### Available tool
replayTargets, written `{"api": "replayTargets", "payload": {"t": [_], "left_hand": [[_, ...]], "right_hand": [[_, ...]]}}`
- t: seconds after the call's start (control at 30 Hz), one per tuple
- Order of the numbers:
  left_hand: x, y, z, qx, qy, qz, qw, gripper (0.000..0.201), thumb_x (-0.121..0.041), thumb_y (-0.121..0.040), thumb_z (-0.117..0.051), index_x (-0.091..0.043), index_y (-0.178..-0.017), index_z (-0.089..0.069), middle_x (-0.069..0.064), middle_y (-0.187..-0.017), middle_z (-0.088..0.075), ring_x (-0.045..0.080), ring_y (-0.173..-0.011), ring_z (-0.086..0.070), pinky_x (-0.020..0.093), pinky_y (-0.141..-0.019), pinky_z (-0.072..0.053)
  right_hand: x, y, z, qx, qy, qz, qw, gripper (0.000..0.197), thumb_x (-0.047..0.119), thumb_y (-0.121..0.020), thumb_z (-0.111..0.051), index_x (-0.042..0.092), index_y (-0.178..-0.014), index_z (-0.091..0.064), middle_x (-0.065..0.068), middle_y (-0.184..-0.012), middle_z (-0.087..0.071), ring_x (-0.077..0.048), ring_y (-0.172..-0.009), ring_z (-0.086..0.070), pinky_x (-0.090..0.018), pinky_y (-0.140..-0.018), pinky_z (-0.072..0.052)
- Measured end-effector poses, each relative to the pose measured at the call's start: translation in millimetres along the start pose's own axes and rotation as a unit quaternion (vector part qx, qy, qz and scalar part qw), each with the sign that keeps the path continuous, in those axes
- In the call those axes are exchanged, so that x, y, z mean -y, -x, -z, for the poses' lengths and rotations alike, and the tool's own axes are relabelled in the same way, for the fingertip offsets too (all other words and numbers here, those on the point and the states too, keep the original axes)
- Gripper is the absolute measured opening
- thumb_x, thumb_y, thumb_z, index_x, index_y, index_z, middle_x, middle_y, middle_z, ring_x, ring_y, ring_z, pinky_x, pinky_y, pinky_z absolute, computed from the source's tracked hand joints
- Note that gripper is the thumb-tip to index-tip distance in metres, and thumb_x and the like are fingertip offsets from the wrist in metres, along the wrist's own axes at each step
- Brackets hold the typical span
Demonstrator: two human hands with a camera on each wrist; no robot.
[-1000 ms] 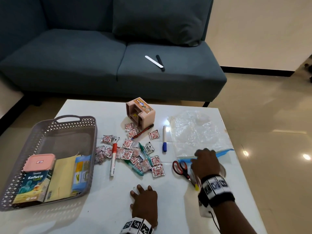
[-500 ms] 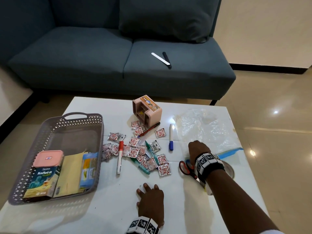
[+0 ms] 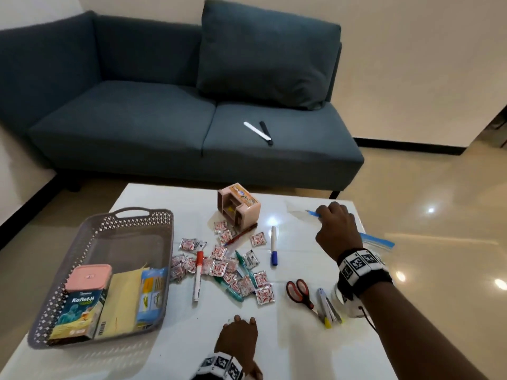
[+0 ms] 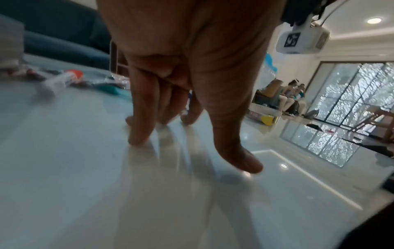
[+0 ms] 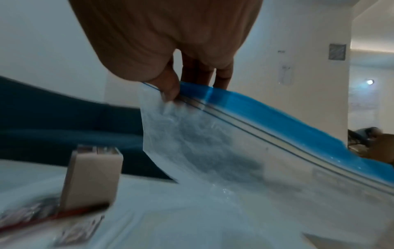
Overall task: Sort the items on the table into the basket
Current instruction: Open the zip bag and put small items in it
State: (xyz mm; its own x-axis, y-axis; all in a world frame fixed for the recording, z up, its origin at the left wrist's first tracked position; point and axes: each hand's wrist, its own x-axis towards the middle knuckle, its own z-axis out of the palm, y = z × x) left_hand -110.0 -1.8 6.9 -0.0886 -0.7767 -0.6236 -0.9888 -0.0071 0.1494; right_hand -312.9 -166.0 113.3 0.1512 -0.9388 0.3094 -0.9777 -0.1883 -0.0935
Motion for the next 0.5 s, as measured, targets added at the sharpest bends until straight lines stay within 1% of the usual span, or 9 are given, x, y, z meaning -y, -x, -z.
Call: {"api": "replayTargets", "payload": {"t": [0.07, 0.1, 0.13, 0.2, 0.27, 0.33, 0.4, 0.47, 0.5], "left_hand": [[14, 16, 27, -0.031, 0.081, -0.039, 0.995, 0.065, -0.049, -0.085, -0.066, -0.023, -0.141, -0.045, 0.003, -0.139, -0.05, 0.022, -0.13, -0.048, 0.036, -0.11, -0.037], [20, 29, 46, -0.071, 0.128, -0.051, 0.988, 0.068, -0.055, -0.081, -0.068, -0.026, -0.139, -0.049, -0.002, -0.137, -0.053, 0.018, -0.129, -0.049, 0.032, -0.11, -0.037], [24, 39, 63, -0.138, 0.166, -0.063, 0.974, 0.064, -0.056, -0.082, -0.067, -0.027, -0.137, -0.052, -0.005, -0.137, -0.055, 0.015, -0.129, -0.049, 0.029, -0.109, -0.036], [30, 64, 101, -0.298, 0.223, -0.101, 0.923, 0.053, -0.051, -0.085, -0.065, -0.027, -0.132, -0.057, -0.005, -0.135, -0.059, 0.014, -0.125, -0.052, 0.027, -0.106, -0.039], [30, 95, 136, -0.403, 0.277, -0.162, 0.857, 0.053, -0.05, -0.082, -0.069, -0.026, -0.128, -0.061, -0.001, -0.124, -0.065, 0.015, -0.111, -0.06, 0.032, -0.095, -0.051], [31, 128, 159, -0.441, 0.291, -0.197, 0.826, 0.058, -0.059, -0.077, -0.066, -0.026, -0.126, -0.064, 0.001, -0.113, -0.068, 0.014, -0.098, -0.063, 0.033, -0.082, -0.057], [33, 154, 173, -0.452, 0.286, -0.21, 0.818, 0.053, -0.059, -0.077, -0.066, -0.028, -0.12, -0.068, -0.003, -0.105, -0.069, 0.004, -0.087, -0.061, 0.02, -0.075, -0.054], [35, 175, 178, -0.46, 0.297, -0.232, 0.804, 0.033, -0.041, -0.079, -0.075, -0.026, -0.109, -0.074, -0.009, -0.099, -0.073, -0.007, -0.076, -0.059, 0.005, -0.068, -0.045], [37, 183, 180, -0.459, 0.311, -0.243, 0.796, 0.025, -0.03, -0.079, -0.078, -0.024, -0.103, -0.076, -0.009, -0.095, -0.075, -0.011, -0.07, -0.059, 0.003, -0.065, -0.042]], "right_hand": [[11, 0, 39, -0.055, -0.031, 0.03, 0.998, 0.034, -0.011, -0.064, -0.059, 0.007, -0.093, -0.063, -0.009, -0.085, -0.052, -0.029, -0.078, -0.047, -0.03, -0.065, -0.03], [20, 3, 61, -0.066, -0.046, 0.05, 0.996, 0.036, -0.012, -0.064, -0.058, 0.007, -0.093, -0.064, -0.008, -0.084, -0.052, -0.027, -0.077, -0.046, -0.029, -0.065, -0.029], [29, 9, 79, -0.066, -0.058, 0.074, 0.993, 0.037, -0.013, -0.066, -0.058, 0.008, -0.095, -0.066, -0.006, -0.084, -0.053, -0.024, -0.077, -0.046, -0.029, -0.064, -0.03], [51, 26, 111, -0.038, -0.091, 0.118, 0.988, 0.032, -0.009, -0.076, -0.06, 0.01, -0.099, -0.069, -0.003, -0.088, -0.059, -0.017, -0.079, -0.048, -0.026, -0.065, -0.038], [75, 46, 136, -0.002, -0.139, 0.142, 0.98, 0.023, 0.0, -0.085, -0.061, 0.014, -0.101, -0.07, 0.001, -0.095, -0.063, -0.013, -0.083, -0.052, -0.024, -0.069, -0.046], [98, 67, 152, 0.014, -0.186, 0.162, 0.969, 0.018, 0.004, -0.088, -0.06, 0.015, -0.097, -0.07, 0.001, -0.094, -0.066, -0.015, -0.084, -0.056, -0.031, -0.071, -0.052], [118, 82, 160, 0.02, -0.203, 0.173, 0.964, 0.016, 0.006, -0.086, -0.059, 0.015, -0.093, -0.071, 0.0, -0.09, -0.065, -0.017, -0.081, -0.056, -0.036, -0.069, -0.051], [136, 96, 166, 0.018, -0.209, 0.188, 0.96, 0.015, 0.006, -0.084, -0.059, 0.015, -0.09, -0.07, -0.001, -0.085, -0.063, -0.018, -0.078, -0.053, -0.034, -0.065, -0.047], [145, 101, 169, 0.014, -0.212, 0.193, 0.958, 0.014, 0.006, -0.084, -0.06, 0.015, -0.089, -0.069, -0.001, -0.084, -0.062, -0.019, -0.077, -0.051, -0.031, -0.064, -0.043]]}}
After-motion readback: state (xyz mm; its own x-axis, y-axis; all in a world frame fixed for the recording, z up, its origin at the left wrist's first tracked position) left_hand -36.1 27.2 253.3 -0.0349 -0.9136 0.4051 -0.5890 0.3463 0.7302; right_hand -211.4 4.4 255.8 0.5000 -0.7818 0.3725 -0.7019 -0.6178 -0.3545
